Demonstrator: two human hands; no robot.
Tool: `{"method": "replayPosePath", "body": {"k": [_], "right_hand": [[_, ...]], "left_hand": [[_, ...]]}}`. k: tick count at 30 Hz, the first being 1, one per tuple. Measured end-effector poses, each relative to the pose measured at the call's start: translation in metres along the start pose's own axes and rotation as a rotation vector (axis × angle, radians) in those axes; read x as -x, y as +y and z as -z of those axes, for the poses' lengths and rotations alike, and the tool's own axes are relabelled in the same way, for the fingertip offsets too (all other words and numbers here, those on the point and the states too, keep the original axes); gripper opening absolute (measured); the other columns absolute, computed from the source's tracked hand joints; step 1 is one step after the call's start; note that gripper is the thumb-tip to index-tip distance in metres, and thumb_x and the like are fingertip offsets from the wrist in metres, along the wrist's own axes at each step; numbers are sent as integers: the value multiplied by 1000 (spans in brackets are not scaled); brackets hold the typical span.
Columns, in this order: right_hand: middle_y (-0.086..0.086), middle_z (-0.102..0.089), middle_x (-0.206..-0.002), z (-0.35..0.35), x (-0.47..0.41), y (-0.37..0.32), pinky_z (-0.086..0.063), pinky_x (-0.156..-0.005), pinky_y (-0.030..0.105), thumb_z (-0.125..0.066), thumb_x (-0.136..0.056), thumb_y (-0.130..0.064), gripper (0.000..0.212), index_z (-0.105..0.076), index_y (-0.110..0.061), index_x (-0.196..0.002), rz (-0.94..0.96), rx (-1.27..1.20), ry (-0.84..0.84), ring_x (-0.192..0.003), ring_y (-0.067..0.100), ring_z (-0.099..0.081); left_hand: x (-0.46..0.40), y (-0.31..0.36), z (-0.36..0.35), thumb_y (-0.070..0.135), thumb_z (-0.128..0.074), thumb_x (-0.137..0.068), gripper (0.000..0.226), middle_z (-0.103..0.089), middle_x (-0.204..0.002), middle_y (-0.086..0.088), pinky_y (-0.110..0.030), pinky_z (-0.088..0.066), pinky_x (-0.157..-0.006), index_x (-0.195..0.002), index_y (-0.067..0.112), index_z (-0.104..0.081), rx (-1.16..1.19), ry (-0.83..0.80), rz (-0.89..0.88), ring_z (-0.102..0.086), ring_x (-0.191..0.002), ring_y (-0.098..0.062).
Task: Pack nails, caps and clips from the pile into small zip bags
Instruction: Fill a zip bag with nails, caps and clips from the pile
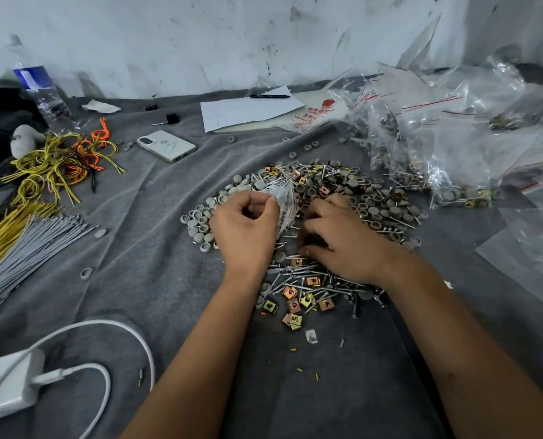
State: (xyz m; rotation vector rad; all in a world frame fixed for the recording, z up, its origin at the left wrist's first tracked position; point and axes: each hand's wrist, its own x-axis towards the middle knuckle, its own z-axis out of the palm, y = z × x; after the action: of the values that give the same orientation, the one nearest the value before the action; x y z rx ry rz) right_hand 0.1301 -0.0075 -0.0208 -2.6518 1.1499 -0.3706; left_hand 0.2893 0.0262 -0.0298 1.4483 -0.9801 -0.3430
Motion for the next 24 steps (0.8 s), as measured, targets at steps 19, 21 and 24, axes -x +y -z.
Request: {"method": "replayPosePath", "body": {"k": [19,21,24], "right_hand": [[-10,-50,-106,-2,2,7,-39,-88,31,-76,-82,-55,43,-61,-28,-112,-73,-107,74,-109,12,-44],[-10,-54,-104,-1,2,9,-39,-84,27,-78,-83,-51,38,-60,-27,-107,-115,-80,134,-105,12,-49],[-7,-56,-98,-1,1,12,-38,-78,27,-79,-82,-53,36,-61,-25,-96,-197,-25,146,-96,13,-51]], "left_hand": [[1,0,-1,7,-75,-88,16,-68,-64,10,-17,-47,-58,-77,18,-77,26,-10,26,-59,-58,-1],[1,0,-1,6,-74,-88,16,-67,-64,10,-17,-47,-58,-77,17,-77,33,-22,35,-58,-58,-1],[1,0,-1,6,-74,-88,15,-68,-64,9,-17,-48,-57,-78,16,-77,34,-27,38,-59,-58,-1]]}}
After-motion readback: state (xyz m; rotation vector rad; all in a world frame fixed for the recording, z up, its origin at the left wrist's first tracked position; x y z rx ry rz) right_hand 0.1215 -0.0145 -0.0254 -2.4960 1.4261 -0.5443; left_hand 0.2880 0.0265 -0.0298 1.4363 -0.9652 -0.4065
